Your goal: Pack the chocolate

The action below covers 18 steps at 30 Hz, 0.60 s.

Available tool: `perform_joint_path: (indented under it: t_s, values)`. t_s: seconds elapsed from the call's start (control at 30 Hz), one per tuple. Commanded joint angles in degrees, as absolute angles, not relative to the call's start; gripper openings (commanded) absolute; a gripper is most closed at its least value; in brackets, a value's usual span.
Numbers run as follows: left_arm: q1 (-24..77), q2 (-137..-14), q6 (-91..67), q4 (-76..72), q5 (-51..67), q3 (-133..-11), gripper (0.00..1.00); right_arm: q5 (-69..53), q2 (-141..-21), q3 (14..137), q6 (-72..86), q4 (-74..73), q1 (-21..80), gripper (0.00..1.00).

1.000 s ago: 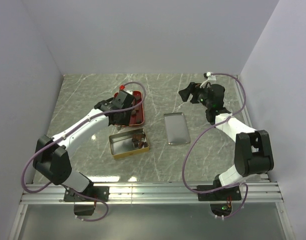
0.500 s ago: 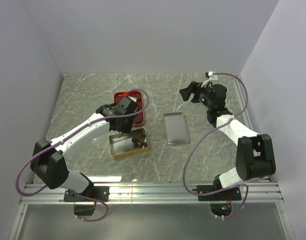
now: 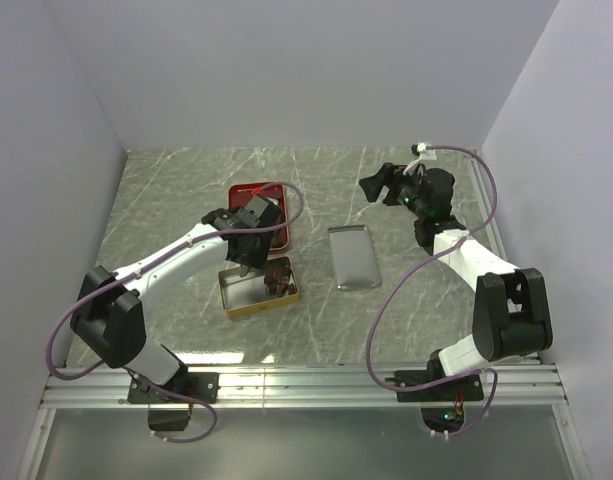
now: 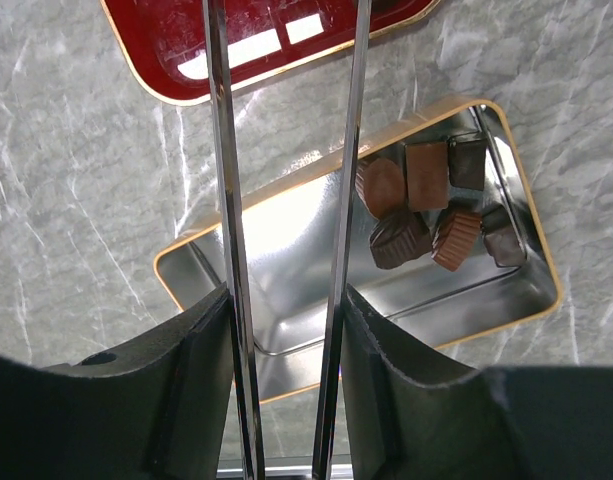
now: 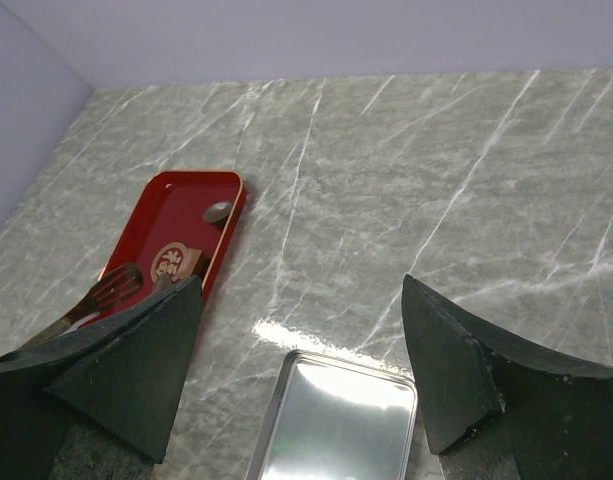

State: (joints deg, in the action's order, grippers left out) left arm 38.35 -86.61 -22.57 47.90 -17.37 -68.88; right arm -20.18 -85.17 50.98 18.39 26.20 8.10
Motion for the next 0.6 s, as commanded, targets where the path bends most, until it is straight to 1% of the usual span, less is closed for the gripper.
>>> perform_joint_path:
  t_s: [0.0, 0.27, 0.57]
  values:
    - [38.41, -86.66, -21.27, 46.06, -17.23, -69.79, 0.48, -20.13, -83.23, 50.89, 18.46, 28.48, 7.91, 0.87]
    - [38.06, -87.63, -20.22, 44.74, -17.67, -69.26, 0.49, -20.04, -83.32, 50.8, 18.37, 28.48, 7.91, 0.87]
    - [36.39, -88.24, -19.07, 43.16, -17.14, -68.12, 0.49, -19.86, -83.14, 50.63, 18.37, 28.56, 7.91, 0.87]
